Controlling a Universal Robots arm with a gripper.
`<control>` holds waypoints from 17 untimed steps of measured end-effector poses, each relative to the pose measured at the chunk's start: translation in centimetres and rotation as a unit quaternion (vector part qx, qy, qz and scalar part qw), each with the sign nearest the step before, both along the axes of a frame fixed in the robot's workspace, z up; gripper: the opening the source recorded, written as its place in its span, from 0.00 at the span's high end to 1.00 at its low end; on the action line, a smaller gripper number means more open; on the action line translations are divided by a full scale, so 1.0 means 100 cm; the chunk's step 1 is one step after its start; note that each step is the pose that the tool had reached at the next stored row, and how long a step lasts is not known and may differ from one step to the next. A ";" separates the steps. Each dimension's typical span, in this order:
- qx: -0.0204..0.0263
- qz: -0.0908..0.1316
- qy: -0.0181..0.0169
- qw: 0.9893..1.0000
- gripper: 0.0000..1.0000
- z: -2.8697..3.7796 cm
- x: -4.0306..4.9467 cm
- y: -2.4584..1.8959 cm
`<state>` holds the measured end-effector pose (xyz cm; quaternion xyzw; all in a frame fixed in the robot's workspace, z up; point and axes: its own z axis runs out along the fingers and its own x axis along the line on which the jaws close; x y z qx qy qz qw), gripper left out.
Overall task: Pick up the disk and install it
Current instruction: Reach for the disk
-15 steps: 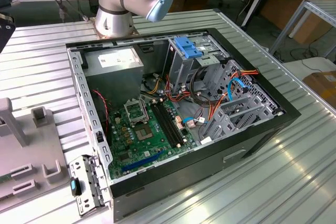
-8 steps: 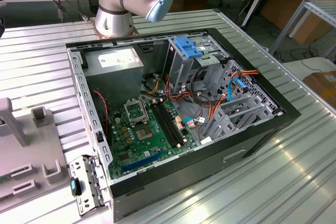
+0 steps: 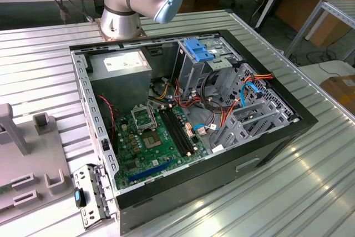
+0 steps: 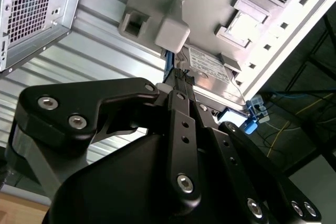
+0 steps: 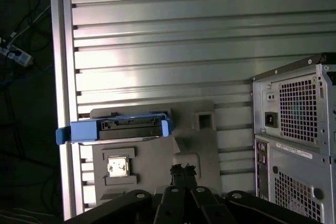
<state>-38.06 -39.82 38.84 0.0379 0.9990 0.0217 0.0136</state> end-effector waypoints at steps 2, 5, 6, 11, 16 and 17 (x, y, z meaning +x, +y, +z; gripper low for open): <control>0.000 0.000 0.000 1.000 0.89 -0.0001 -0.0030 0.0012; 0.000 0.000 0.000 1.000 0.89 -0.0001 -0.0063 0.0030; 0.000 0.000 0.000 1.000 0.89 -0.0001 -0.0072 0.0032; 0.000 0.000 0.000 1.000 0.89 -0.0001 -0.0076 0.0032; 0.000 0.000 0.000 1.000 0.89 -0.0001 -0.0077 0.0032; 0.000 0.000 0.000 1.000 0.89 -0.0001 -0.0077 0.0032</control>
